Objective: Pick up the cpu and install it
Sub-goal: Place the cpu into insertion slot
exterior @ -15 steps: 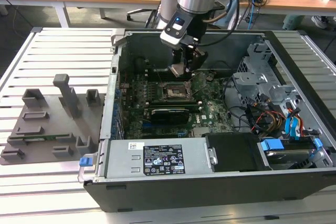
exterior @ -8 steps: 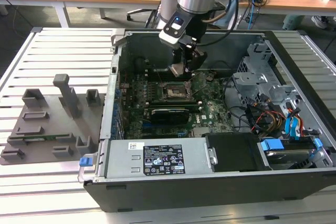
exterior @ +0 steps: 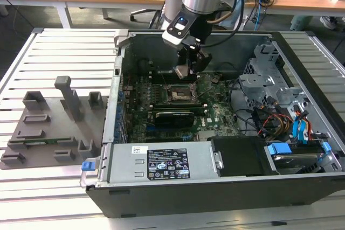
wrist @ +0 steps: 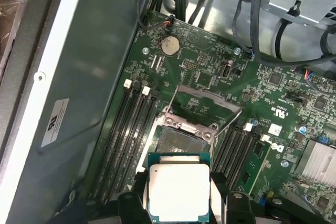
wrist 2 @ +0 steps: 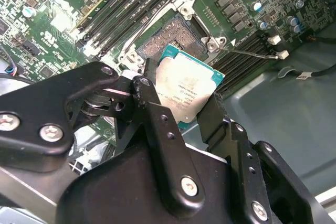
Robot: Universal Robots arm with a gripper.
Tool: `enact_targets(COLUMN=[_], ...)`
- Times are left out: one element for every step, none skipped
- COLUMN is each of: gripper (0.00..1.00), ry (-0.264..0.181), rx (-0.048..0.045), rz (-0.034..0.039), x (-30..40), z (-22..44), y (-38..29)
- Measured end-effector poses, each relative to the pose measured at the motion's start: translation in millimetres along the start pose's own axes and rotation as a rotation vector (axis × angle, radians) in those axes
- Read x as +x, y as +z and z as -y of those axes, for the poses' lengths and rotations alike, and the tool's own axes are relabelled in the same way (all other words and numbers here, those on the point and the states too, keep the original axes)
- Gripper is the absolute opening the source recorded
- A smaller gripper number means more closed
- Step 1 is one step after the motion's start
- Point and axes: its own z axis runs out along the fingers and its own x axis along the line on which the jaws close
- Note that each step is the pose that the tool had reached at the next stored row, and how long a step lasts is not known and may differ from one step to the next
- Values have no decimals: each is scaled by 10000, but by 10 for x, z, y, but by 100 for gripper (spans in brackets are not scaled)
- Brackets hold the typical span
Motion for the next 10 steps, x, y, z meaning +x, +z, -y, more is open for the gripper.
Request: enact_targets(gripper=[55,55,55,55,55,55,55,55,55,55], ry=[58,137,182,218,262,296,342,388,468,537], rx=[-1,-1,-1,-1,-2,-2,-2,-3,-2,-3], rz=[-3,-7,-9,-11,-13,-14,-16,-19,-21,-24], x=[0,0,0,0,0,0,0,0,0,0], z=[0,0,0,0,0,0,0,0,0,0], y=[0,0,0,0,0,0,0,0,0,0])
